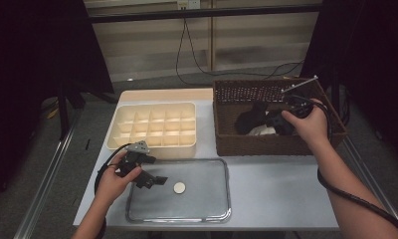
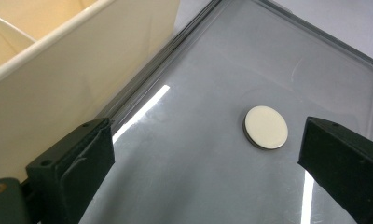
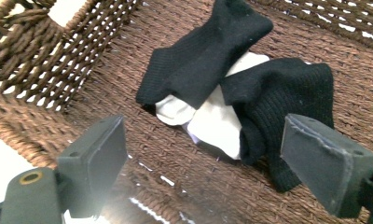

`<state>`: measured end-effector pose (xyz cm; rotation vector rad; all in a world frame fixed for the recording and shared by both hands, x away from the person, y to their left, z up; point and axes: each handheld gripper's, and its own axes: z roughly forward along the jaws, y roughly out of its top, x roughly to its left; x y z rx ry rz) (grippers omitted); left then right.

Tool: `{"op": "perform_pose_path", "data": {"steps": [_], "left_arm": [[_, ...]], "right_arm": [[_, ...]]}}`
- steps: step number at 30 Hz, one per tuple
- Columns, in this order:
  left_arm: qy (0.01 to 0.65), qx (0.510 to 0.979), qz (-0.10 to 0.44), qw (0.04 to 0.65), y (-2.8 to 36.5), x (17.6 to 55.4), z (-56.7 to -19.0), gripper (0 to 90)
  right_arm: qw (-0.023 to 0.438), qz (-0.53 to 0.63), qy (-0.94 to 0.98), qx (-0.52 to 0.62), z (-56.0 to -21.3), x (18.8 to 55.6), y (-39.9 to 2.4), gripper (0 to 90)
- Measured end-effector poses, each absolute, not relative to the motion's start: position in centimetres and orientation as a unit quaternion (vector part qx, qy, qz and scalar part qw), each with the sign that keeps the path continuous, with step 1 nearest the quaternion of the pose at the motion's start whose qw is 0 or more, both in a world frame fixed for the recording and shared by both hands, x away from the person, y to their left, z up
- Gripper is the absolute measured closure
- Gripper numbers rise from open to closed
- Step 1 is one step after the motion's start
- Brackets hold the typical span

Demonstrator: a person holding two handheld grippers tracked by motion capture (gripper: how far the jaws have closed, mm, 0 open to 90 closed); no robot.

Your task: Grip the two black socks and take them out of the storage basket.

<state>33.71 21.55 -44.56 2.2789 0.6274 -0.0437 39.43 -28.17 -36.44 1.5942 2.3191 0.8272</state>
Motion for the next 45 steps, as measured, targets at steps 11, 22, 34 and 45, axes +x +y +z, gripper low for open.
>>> {"op": "perform_pose_path", "data": {"steps": [11,22,34,45], "left_arm": [[0.247,0.892,-0.017,0.379,21.5,33.7,-44.6,3.1],[0.247,0.892,-0.018,0.377,21.6,33.8,-44.8,3.1],[0.248,0.891,-0.016,0.379,21.7,33.8,-44.8,3.2],[0.250,0.893,-0.016,0.375,21.5,33.7,-44.8,3.2]], "right_arm": [[0.106,0.272,0.785,0.547,-37.5,40.7,-28.4,30.5],[0.104,0.253,0.790,0.549,-38.2,41.9,-27.7,48.5],[0.100,0.238,0.788,0.559,-38.8,42.9,-28.0,74.9],[0.082,0.247,0.787,0.560,-37.7,42.5,-29.0,87.8]]}}
